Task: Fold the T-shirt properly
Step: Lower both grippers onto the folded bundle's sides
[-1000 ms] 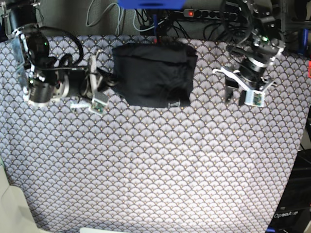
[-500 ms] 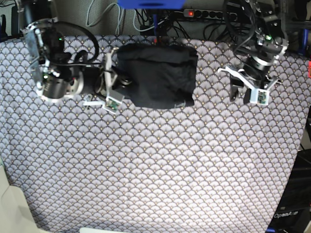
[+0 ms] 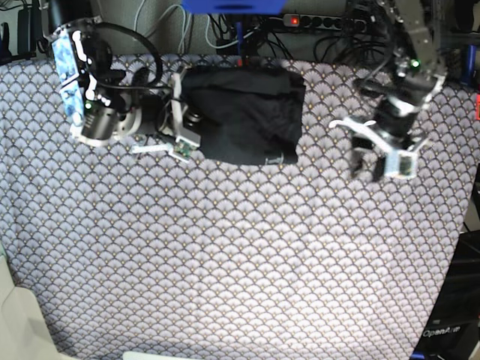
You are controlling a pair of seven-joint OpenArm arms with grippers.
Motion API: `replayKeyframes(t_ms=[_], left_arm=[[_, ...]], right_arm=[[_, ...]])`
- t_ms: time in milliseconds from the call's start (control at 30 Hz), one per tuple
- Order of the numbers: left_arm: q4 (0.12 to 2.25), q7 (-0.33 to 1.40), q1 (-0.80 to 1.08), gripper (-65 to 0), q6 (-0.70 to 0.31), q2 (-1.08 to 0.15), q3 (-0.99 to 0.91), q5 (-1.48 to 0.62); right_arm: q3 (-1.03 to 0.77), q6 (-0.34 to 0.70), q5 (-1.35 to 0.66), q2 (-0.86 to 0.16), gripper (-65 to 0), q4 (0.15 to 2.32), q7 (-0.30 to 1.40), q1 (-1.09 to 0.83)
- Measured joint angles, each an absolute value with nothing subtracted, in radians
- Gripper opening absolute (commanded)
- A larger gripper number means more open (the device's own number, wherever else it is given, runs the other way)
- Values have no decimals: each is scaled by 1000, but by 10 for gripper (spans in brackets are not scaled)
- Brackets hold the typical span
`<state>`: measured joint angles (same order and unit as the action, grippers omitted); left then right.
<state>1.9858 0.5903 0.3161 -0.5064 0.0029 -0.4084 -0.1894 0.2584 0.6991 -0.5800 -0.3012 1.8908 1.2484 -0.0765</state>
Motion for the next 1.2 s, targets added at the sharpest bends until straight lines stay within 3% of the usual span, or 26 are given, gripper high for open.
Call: replayKeyframes(t_ms=[300,467,733,967,1200], left_arm=[[1983,587,284,-411,-500,-1,-104,-188],[1940,584,284,-411,-498,1,-10,-68],[1782,570,285,-411,-498,-6,-22,-16],[1538,555,168,-411,-501,-13,-38,-27],[1539,555,166,-412,-501,-14,-33,-27]], right_arm=[[258,699,-580,-299,-626,1891,1249,-78],[258,699,-580,-299,-625,1891,1249,-78],[258,699,-580,-299,-625,1891,1249,-78],[253,699,-583,-324,-626,1894,1249,-78],[223,701,-579,-342,-624,1945,1260,-60]])
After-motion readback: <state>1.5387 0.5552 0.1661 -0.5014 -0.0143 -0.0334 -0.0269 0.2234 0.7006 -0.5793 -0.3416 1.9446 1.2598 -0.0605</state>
